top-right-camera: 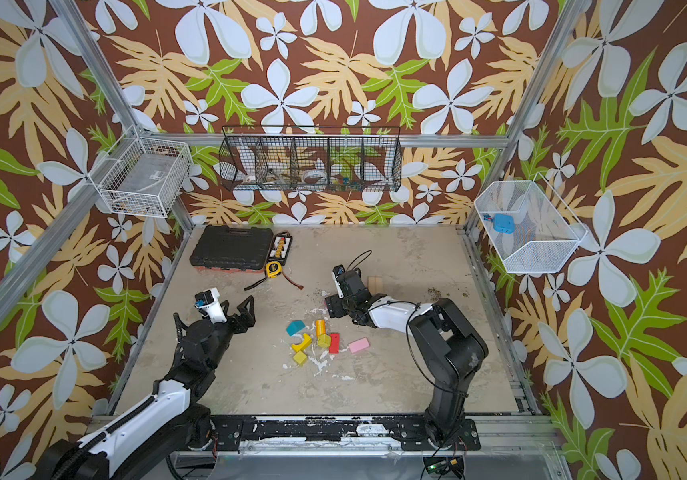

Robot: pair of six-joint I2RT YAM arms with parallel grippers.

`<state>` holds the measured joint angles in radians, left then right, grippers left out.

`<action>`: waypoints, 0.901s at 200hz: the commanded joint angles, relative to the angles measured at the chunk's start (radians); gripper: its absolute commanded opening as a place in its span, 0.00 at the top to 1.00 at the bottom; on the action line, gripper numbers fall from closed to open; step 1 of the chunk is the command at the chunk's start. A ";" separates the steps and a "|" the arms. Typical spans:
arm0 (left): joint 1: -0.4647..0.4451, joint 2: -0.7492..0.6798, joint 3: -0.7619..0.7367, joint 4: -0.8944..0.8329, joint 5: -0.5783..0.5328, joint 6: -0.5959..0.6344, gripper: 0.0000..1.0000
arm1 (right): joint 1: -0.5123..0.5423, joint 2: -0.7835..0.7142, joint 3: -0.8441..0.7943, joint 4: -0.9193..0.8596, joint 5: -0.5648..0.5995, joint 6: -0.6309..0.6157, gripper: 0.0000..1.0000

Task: Build the wood block tower
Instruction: 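Grasp the magenta block with the right gripper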

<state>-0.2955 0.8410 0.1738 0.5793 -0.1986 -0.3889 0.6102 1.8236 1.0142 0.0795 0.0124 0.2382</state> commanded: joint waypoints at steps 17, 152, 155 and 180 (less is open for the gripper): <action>0.001 -0.001 -0.001 0.022 -0.011 0.005 0.12 | 0.002 0.056 0.046 -0.027 -0.006 -0.038 0.16; 0.001 0.010 0.007 0.004 -0.033 -0.002 0.14 | 0.028 0.158 0.153 -0.096 -0.005 -0.044 0.27; 0.000 0.010 0.008 0.003 -0.032 -0.001 0.14 | 0.028 0.158 0.154 -0.099 -0.005 -0.044 0.27; 0.001 0.006 0.007 0.001 -0.037 -0.001 0.14 | 0.028 0.153 0.143 -0.100 0.007 -0.041 0.33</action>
<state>-0.2955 0.8505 0.1749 0.5716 -0.2237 -0.3920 0.6353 1.9850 1.1648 0.0090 0.0082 0.1833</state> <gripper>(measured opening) 0.858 0.696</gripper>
